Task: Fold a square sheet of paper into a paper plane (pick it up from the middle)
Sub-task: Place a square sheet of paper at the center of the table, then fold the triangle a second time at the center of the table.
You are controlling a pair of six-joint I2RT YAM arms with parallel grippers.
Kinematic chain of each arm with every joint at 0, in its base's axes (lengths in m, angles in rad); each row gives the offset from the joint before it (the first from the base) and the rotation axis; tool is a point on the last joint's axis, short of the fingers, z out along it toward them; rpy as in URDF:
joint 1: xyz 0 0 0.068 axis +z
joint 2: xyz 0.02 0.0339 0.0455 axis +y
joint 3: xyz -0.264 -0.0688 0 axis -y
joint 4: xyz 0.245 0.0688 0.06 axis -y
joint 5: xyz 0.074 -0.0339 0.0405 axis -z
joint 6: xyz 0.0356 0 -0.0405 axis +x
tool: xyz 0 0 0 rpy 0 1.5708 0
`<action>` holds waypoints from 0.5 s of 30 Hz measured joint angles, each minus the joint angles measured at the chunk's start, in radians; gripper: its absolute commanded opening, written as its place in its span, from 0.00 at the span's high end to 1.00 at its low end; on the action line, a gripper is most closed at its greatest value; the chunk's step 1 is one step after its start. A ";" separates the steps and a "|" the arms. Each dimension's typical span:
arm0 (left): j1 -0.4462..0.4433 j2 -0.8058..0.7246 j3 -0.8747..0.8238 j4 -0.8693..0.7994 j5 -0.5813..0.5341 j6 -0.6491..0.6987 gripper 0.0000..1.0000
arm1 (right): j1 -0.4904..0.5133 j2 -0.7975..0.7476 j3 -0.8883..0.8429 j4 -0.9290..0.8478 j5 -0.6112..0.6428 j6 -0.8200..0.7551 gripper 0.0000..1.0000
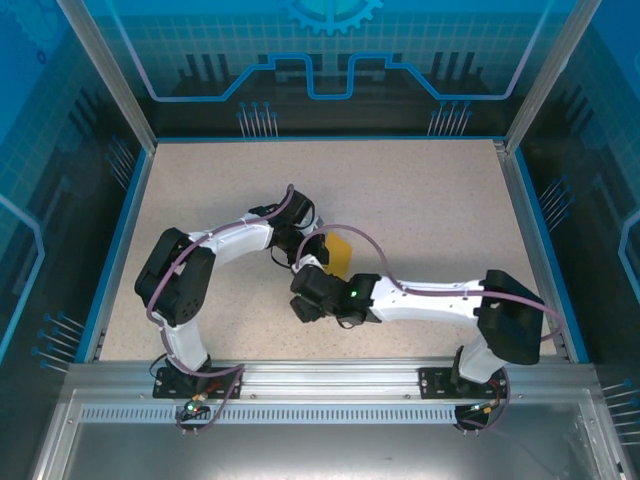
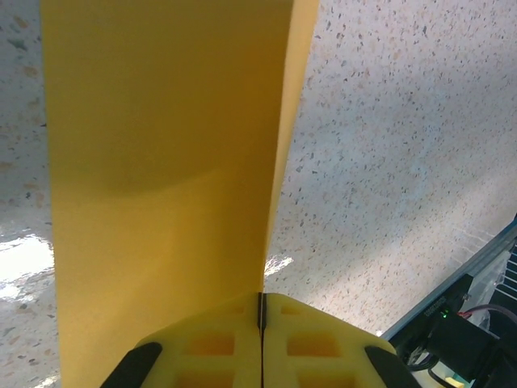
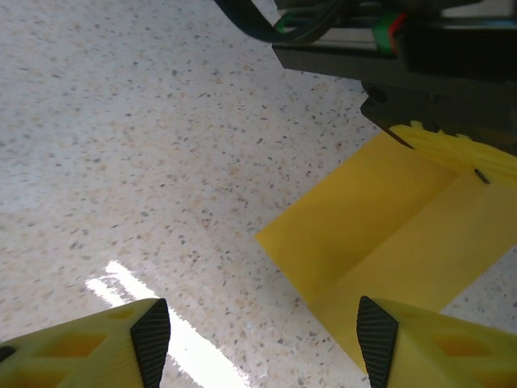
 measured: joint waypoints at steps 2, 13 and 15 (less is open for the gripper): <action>0.002 0.000 0.000 0.000 0.000 -0.002 0.93 | 0.009 0.027 0.010 -0.023 0.047 0.008 0.34; 0.003 0.000 0.000 0.000 0.000 -0.007 0.94 | 0.011 0.084 0.018 -0.095 0.161 0.055 0.47; 0.003 0.000 0.000 0.000 0.000 -0.008 0.94 | 0.011 0.084 0.018 -0.095 0.164 0.058 0.49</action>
